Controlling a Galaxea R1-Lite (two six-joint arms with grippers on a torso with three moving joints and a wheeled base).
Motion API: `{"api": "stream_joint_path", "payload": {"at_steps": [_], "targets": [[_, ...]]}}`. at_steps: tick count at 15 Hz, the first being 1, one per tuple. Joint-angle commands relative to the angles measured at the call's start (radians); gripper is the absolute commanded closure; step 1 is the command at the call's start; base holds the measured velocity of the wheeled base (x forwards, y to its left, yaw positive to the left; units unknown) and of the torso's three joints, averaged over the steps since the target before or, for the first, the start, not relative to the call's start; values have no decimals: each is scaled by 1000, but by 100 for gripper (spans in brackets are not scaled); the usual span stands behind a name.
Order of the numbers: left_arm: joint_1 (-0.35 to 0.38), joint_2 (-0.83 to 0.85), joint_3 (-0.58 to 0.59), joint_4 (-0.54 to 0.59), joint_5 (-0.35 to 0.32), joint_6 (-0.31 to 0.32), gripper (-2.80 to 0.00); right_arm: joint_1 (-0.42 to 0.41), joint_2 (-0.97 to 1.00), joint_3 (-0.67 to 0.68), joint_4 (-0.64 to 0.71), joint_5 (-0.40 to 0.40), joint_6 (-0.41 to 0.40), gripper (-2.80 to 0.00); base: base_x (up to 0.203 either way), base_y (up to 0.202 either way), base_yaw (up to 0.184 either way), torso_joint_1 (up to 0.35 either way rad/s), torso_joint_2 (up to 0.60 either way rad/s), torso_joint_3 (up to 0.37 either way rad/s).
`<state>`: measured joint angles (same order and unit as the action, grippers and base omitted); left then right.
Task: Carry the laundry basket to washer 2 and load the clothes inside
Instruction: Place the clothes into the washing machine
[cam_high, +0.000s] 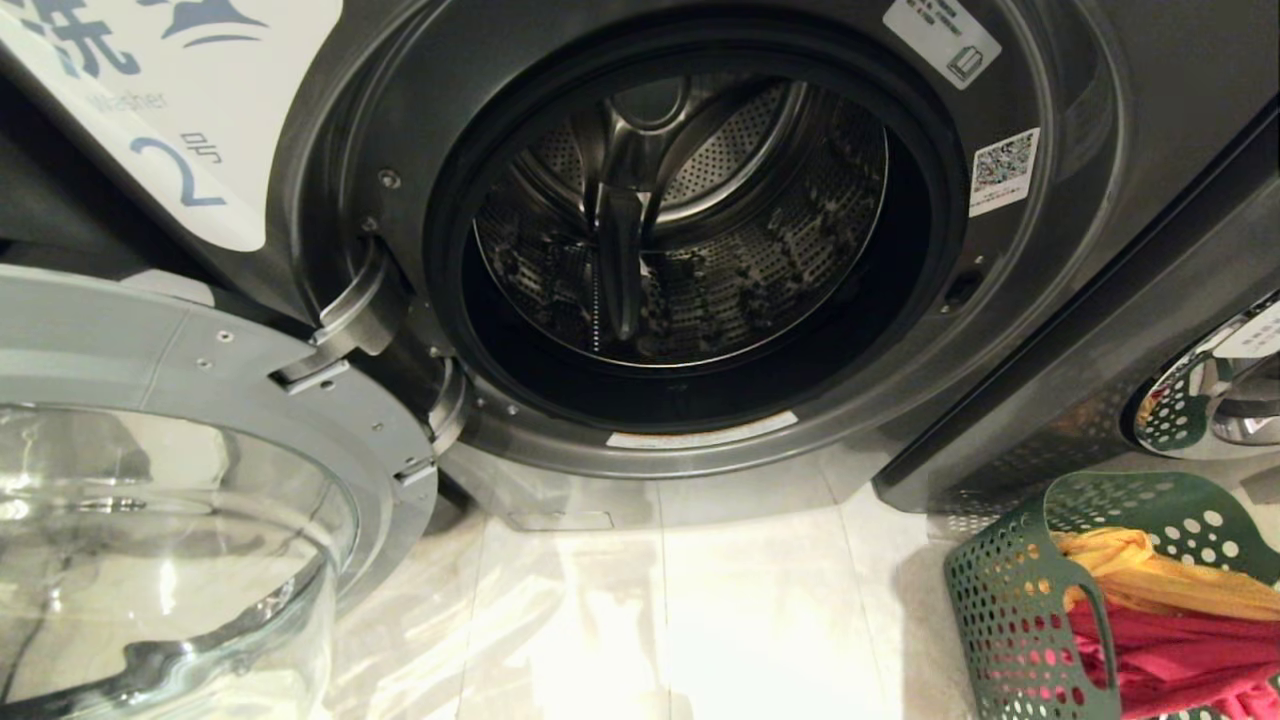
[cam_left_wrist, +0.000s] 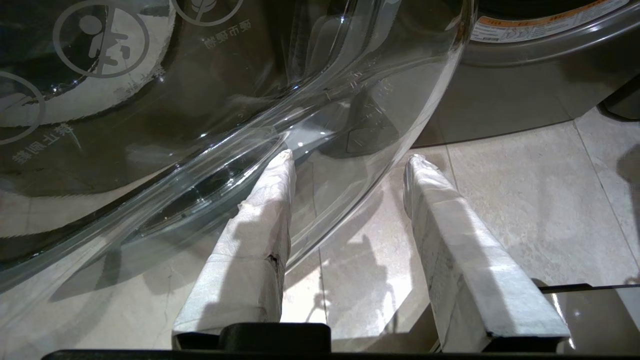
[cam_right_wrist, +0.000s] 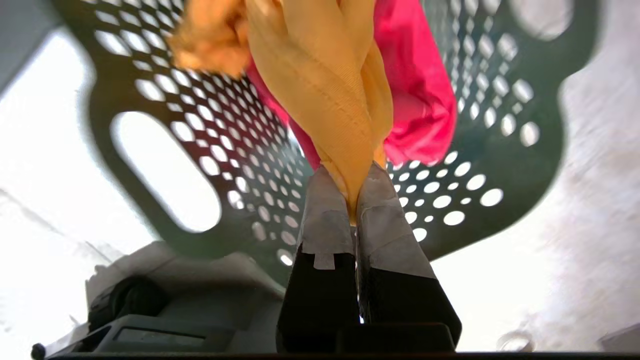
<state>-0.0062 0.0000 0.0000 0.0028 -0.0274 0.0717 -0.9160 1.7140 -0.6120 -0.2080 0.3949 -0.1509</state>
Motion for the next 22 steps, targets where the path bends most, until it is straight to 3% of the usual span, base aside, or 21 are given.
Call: {"api": "stream_joint_path", "payload": {"at_steps": [1,6,8,11,14,16,19,20,22], "targets": [[0,0,0,0,0,0,0,3,-217,23,18,0,-4,0,0,0,0,0,0,0],[0,0,0,0,0,0,0,5,-632,42,182,-14,-9,0,0,0,0,0,0,0],[0,0,0,0,0,0,0,5,-768,37,222,-59,-26,0,0,0,0,0,0,0],[0,0,0,0,0,0,0,5,-903,-17,243,-148,-101,0,0,0,0,0,0,0],[0,0,0,0,0,0,0,6,-962,-128,246,-156,-238,0,0,0,0,0,0,0],[0,0,0,0,0,0,0,6,-970,-220,266,-140,-264,0,0,0,0,0,0,0],[0,0,0,0,0,0,0,10,-970,-409,451,-32,-243,0,0,0,0,0,0,0],[0,0,0,0,0,0,0,26,-972,-461,499,28,-234,0,0,0,0,0,0,0],[0,0,0,0,0,0,0,120,-983,-494,523,68,-229,0,0,0,0,0,0,0]]}}
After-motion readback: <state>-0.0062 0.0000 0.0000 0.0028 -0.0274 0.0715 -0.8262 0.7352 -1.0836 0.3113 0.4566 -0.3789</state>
